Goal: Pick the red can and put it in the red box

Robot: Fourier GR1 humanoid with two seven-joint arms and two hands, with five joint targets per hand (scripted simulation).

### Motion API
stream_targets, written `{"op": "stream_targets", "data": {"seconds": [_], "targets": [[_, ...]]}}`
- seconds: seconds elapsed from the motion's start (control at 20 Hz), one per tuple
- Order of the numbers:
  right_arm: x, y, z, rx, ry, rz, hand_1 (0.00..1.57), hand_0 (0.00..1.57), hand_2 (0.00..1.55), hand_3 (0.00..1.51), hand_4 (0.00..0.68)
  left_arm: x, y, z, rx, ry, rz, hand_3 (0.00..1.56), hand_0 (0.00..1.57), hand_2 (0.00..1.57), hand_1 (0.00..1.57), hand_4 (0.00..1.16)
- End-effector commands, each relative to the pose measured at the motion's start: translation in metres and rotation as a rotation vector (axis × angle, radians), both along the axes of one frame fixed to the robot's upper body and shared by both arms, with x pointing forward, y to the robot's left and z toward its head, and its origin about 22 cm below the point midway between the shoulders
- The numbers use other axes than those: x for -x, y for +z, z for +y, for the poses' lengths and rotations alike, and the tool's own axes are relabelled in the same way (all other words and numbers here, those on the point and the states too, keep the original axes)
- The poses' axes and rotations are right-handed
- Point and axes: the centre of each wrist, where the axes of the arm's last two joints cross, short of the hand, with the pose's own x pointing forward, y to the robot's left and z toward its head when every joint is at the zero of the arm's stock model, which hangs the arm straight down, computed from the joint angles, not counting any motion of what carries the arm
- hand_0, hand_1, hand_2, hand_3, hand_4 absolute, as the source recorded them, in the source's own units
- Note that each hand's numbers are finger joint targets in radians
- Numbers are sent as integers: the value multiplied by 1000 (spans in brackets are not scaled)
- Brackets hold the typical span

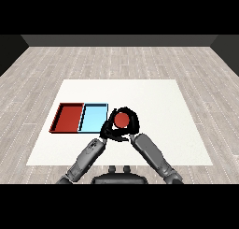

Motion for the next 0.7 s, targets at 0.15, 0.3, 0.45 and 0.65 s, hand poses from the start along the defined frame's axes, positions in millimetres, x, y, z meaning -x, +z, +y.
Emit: {"op": "stream_targets", "data": {"seconds": [0.15,0.3,0.45,0.65], "targets": [[12,-4,11,25,17,-10,1534,1534,1468,1405,649,1,13,-7,-3,152,-17,0,0,0,0,821],[11,-17,15,18,16,6,1530,1530,1459,1393,652,-10,29,-14,63,185,52,1521,1571,1571,1571,1129],[-4,0,7,1,22,-9,1494,1494,1448,1391,654,-11,7,-27,20,191,34,1475,1571,1561,1571,1120],[13,-5,15,7,34,12,1484,1484,1445,1391,646,5,-10,-31,22,194,38,1477,1571,1559,1571,1122]]}}
